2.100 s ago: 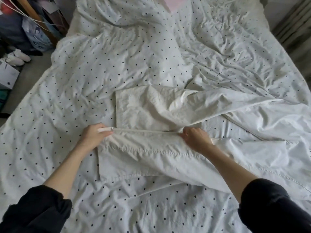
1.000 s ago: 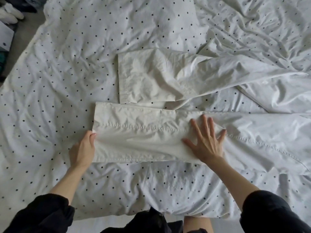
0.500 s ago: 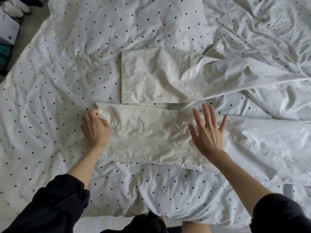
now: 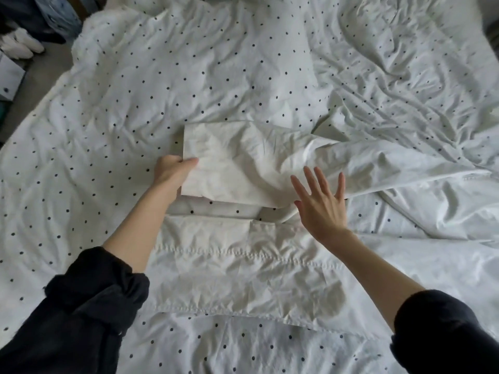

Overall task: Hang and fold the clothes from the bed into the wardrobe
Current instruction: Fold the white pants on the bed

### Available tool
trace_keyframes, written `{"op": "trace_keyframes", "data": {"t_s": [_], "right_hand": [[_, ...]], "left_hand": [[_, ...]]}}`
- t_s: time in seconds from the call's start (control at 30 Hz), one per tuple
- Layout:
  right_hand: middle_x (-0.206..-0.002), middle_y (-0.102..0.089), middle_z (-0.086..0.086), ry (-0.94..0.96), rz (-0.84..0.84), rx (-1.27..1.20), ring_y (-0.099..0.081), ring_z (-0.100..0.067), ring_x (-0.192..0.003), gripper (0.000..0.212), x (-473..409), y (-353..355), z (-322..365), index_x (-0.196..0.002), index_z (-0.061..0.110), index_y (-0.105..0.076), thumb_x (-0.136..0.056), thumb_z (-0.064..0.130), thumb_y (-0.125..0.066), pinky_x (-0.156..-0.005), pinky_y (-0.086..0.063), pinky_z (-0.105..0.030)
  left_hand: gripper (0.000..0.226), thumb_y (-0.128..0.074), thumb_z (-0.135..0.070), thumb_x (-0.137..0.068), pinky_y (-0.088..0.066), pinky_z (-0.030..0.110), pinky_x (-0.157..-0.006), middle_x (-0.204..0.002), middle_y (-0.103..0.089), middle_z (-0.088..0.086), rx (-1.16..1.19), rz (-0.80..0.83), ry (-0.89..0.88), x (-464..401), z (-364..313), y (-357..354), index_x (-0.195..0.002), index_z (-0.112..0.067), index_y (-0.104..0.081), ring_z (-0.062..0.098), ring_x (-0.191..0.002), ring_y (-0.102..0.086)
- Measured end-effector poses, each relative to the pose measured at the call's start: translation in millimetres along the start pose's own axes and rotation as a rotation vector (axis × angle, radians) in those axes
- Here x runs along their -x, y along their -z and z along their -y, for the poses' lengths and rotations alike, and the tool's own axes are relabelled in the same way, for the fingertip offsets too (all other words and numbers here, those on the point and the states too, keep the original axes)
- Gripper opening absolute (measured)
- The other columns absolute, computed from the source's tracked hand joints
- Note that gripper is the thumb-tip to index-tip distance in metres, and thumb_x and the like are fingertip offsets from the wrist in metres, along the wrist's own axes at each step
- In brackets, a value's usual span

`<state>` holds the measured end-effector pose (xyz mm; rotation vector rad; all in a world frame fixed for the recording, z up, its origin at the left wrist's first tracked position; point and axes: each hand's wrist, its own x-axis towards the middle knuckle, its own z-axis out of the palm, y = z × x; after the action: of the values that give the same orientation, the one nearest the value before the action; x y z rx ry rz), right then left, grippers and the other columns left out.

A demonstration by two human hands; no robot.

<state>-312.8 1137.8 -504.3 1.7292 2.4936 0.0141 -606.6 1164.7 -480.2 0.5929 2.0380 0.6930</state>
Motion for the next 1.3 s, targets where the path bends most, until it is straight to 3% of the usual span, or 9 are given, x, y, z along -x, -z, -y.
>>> {"op": "trace_keyframes", "data": {"t_s": [0.13,0.27,0.37,0.47,0.6,0.77,0.9,1.1,1.3], "right_hand": [[-0.121,-0.064,-0.014,0.047,-0.082,-0.103,-0.061,-0.034,-0.111,0.048,-8.2,9.4,-8.2,-0.109,0.010,-0.067,-0.064,0.009,-0.083,-0.096,-0.035,-0.065],[-0.086,-0.072,-0.011,-0.144,-0.306,-0.305,-0.067,-0.032,-0.088,0.012,-61.1,50.2,-32.6,-0.087,0.009,-0.071,-0.081,0.014,-0.062,-0.095,-0.038,-0.052],[-0.116,-0.065,-0.011,-0.340,-0.341,-0.310,-0.054,-0.029,-0.115,0.028,-119.6,84.3,-56.0,-0.112,0.014,-0.065,-0.092,0.030,-0.055,-0.106,-0.026,-0.047],[-0.148,-0.037,-0.004,-0.475,-0.292,-0.312,-0.029,-0.025,-0.138,0.049,-150.1,92.9,-64.7,-0.141,0.019,-0.037,-0.096,0.035,-0.047,-0.115,-0.013,-0.047],[-0.148,-0.038,-0.007,-0.245,-0.273,-0.227,-0.034,-0.027,-0.137,0.052,-120.9,55.1,-30.3,-0.140,0.017,-0.039,-0.095,0.041,-0.033,-0.114,-0.018,-0.055],[-0.148,-0.038,-0.014,-0.004,-0.261,-0.048,-0.038,-0.030,-0.136,0.071,-86.8,-2.5,-10.1,-0.138,0.020,-0.038,-0.077,0.039,-0.071,-0.107,-0.020,-0.067],[-0.154,-0.022,-0.012,-0.033,-0.245,0.027,-0.016,-0.029,-0.142,0.096,-104.4,-6.4,-28.2,-0.143,0.021,-0.037,-0.062,0.046,-0.082,-0.110,-0.005,-0.060],[-0.156,-0.018,-0.013,-0.004,-0.287,0.040,-0.015,-0.033,-0.143,0.080,-126.3,36.5,-37.8,-0.135,0.026,-0.050,-0.065,0.054,-0.076,-0.110,-0.002,-0.064],[-0.157,-0.015,-0.008,0.021,-0.231,-0.069,-0.012,-0.028,-0.144,0.086,-93.4,38.5,11.9,-0.136,0.024,-0.047,-0.065,0.070,-0.064,-0.109,-0.003,-0.063]], "left_hand": [[0.004,-0.062,-0.015,-0.087,-0.043,0.015,-0.043,-0.057,-0.066,-0.002,0.532,0.231,0.191,-4.7,-42.2,12.1,-0.085,-0.014,-0.059,0.010,-0.054,-0.061],[0.018,-0.045,-0.013,-0.097,-0.051,0.022,-0.067,-0.096,-0.073,0.002,0.757,0.341,0.035,-16.7,-96.4,8.5,-0.112,-0.009,-0.056,0.015,-0.086,-0.069],[0.036,-0.047,-0.006,-0.096,-0.050,0.026,-0.076,-0.115,-0.060,0.005,0.533,0.280,-0.146,-27.1,-120.1,-8.9,-0.132,-0.008,-0.047,0.019,-0.099,-0.061],[0.049,-0.057,-0.011,-0.091,-0.043,0.031,-0.087,-0.134,-0.049,0.007,0.154,0.061,-0.228,-50.3,-117.6,-24.8,-0.137,-0.010,-0.041,0.024,-0.116,-0.052],[0.058,-0.055,-0.025,-0.094,-0.036,0.033,-0.096,-0.147,-0.036,0.011,-0.028,-0.012,-0.163,-78.8,-92.0,-27.7,-0.144,-0.008,-0.030,0.029,-0.129,-0.041],[0.041,-0.058,-0.040,-0.090,-0.043,0.029,-0.074,-0.111,-0.063,0.009,0.069,-0.016,-0.192,-105.1,-87.8,-30.7,-0.116,-0.009,-0.059,0.023,-0.091,-0.058],[0.012,-0.066,-0.028,-0.087,-0.036,0.022,-0.058,-0.073,-0.053,0.000,0.130,0.137,-0.169,-97.3,-100.7,-39.6,-0.079,-0.020,-0.060,0.015,-0.067,-0.046],[0.008,-0.068,-0.020,-0.083,-0.044,0.030,-0.063,-0.078,-0.062,0.003,0.298,0.044,-0.320,-60.0,-126.6,13.9,-0.079,-0.018,-0.061,0.017,-0.068,-0.057],[0.014,-0.066,-0.014,-0.085,-0.041,0.016,-0.043,-0.069,-0.053,0.004,0.265,-0.122,-0.292,-31.2,-80.8,53.5,-0.077,-0.016,-0.056,0.017,-0.060,-0.048]]}}
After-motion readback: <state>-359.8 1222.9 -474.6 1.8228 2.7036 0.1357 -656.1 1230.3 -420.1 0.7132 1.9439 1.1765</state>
